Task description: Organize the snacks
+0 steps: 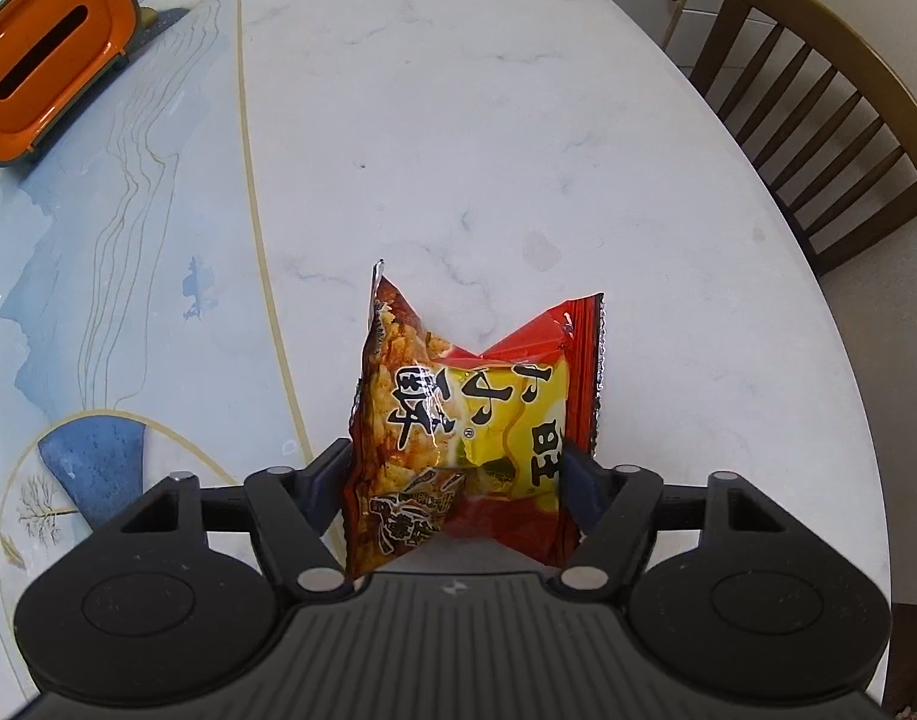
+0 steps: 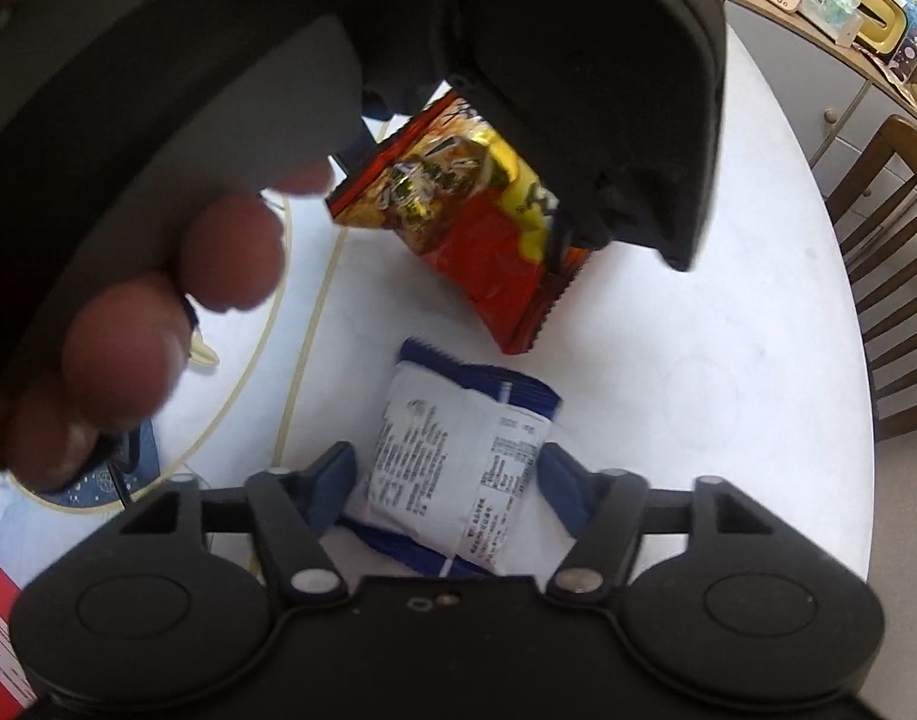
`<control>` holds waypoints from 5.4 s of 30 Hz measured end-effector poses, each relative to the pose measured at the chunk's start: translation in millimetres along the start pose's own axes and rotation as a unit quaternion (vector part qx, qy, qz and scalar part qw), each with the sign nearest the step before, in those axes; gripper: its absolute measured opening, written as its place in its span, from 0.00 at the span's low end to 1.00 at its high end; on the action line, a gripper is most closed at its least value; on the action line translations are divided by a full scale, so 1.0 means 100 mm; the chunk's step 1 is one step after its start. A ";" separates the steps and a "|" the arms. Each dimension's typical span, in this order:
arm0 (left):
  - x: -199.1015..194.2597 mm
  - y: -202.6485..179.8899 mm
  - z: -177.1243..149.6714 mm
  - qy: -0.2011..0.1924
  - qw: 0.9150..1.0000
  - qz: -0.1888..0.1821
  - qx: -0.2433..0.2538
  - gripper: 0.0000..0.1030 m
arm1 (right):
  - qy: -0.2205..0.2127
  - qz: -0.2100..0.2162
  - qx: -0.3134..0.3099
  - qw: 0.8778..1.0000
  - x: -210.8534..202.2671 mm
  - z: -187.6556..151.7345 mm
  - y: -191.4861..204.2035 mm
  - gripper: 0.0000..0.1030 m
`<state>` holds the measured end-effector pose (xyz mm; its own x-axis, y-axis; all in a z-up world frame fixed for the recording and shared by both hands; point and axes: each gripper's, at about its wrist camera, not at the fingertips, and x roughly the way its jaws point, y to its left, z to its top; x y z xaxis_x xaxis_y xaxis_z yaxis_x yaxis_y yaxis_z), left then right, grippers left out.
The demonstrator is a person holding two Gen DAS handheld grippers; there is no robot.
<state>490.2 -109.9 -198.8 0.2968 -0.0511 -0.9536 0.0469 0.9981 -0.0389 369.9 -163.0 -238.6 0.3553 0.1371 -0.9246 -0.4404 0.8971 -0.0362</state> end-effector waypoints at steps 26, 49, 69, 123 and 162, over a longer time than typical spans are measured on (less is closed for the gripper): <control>-1.38 0.48 -0.31 -0.081 0.996 -0.001 -0.039 0.60 | -0.079 0.016 0.050 0.995 -0.94 0.09 -0.31 0.45; -3.16 0.56 -1.60 -0.137 0.991 0.002 -0.002 0.60 | -0.143 0.047 0.010 0.989 -2.56 -0.52 0.34 0.45; -3.37 0.70 -2.78 -0.101 0.995 0.005 0.023 0.60 | -0.122 0.098 -0.011 0.988 -2.87 -1.19 0.98 0.45; -1.63 0.67 -3.51 -0.002 1.000 0.022 0.011 0.60 | 0.020 0.052 -0.014 0.998 -1.45 -1.95 1.23 0.45; -2.91 0.46 -3.92 -0.173 0.984 0.030 -0.036 0.63 | -0.173 0.097 0.010 0.980 -2.66 -2.31 0.93 0.82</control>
<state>32.4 -36.4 -40.0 0.6037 0.0118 -0.7971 -0.0450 0.9988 -0.0193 43.9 -212.9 -83.3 0.5265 0.4372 -0.7291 -0.5126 0.8474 0.1380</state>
